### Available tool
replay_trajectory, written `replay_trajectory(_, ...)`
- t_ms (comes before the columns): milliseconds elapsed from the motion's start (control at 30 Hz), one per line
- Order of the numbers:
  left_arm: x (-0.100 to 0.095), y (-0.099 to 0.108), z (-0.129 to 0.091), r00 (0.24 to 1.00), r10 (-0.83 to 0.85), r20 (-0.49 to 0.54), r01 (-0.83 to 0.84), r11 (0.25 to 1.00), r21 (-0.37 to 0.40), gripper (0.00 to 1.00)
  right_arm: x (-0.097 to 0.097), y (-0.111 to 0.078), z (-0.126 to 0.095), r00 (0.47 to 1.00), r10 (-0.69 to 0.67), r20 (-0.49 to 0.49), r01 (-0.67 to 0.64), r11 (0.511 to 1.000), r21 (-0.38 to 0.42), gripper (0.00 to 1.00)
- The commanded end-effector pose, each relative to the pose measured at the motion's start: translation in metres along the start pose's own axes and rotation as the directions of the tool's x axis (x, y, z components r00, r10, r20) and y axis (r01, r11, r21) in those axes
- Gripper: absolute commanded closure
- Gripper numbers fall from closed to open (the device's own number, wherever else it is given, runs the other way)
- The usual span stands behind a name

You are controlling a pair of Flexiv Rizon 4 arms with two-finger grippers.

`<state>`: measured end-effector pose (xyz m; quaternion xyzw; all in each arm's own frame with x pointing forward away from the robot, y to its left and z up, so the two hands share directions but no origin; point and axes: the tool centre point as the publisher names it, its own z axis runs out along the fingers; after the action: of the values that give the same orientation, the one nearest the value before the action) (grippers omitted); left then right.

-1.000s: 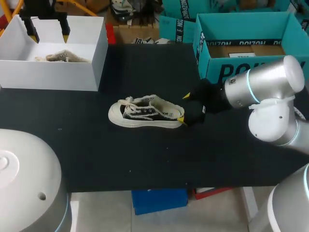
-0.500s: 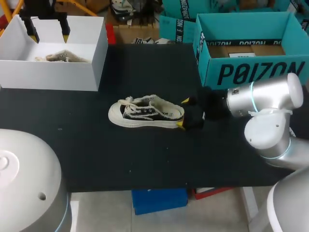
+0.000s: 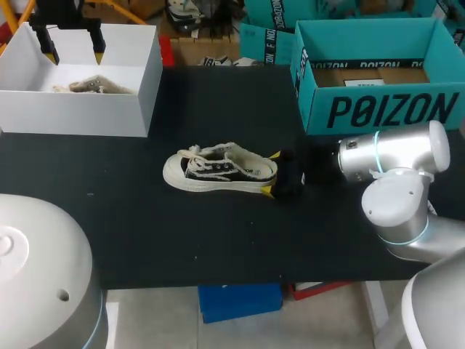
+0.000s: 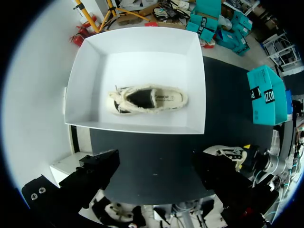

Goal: Take the shoe out of the shoebox, open the shoe tongue, remove and reinsert the insole, then place the shoe into the shoebox

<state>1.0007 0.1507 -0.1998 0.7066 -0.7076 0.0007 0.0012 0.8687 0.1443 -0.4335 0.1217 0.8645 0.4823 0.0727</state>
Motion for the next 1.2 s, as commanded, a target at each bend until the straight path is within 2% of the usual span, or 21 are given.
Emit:
replay_trajectory(33, 0.000, 0.000, 0.000, 1.000, -0.001, 0.001, 0.001, 1.000, -0.001, 0.00, -0.001, 0.001, 0.009, 1.000, 0.000, -0.005, 0.000, 1.000, -0.003, 0.00)
replay_trajectory(433, 0.000, 0.000, 0.000, 1.000, -0.001, 0.001, 0.001, 1.000, -0.001, 0.00, 0.000, 0.004, 0.022, 1.000, -0.003, -0.025, 0.003, 1.000, -0.014, 0.00)
replay_trajectory(667, 0.000, 0.000, 0.000, 1.000, -0.001, 0.001, 0.001, 1.000, -0.001, 0.00, 0.003, -0.004, 0.028, 0.999, 0.007, -0.047, -0.008, 1.000, -0.009, 0.00)
replay_trajectory(700, 0.000, 0.000, 0.000, 1.000, -0.001, 0.001, 0.001, 1.000, -0.001, 0.00, 0.004, -0.005, 0.028, 0.999, 0.011, -0.048, -0.011, 1.000, -0.006, 0.61)
replay_trajectory(733, 0.000, 0.000, 0.000, 1.000, -0.001, 0.001, 0.001, 1.000, -0.001, 0.00, 0.003, -0.007, 0.029, 0.999, 0.013, -0.050, -0.013, 1.000, -0.002, 0.95)
replay_trajectory(767, 0.000, 0.000, 0.000, 1.000, -0.001, 0.001, 0.001, 1.000, -0.001, 0.00, 0.003, -0.008, 0.029, 0.998, 0.016, -0.059, -0.017, 1.000, -0.008, 1.00)
replay_trajectory(1200, 0.000, 0.000, 0.000, 1.000, -0.001, 0.001, 0.001, 1.000, -0.001, 0.00, 0.003, -0.009, 0.029, 0.998, 0.017, -0.062, -0.017, 1.000, -0.010, 1.00)
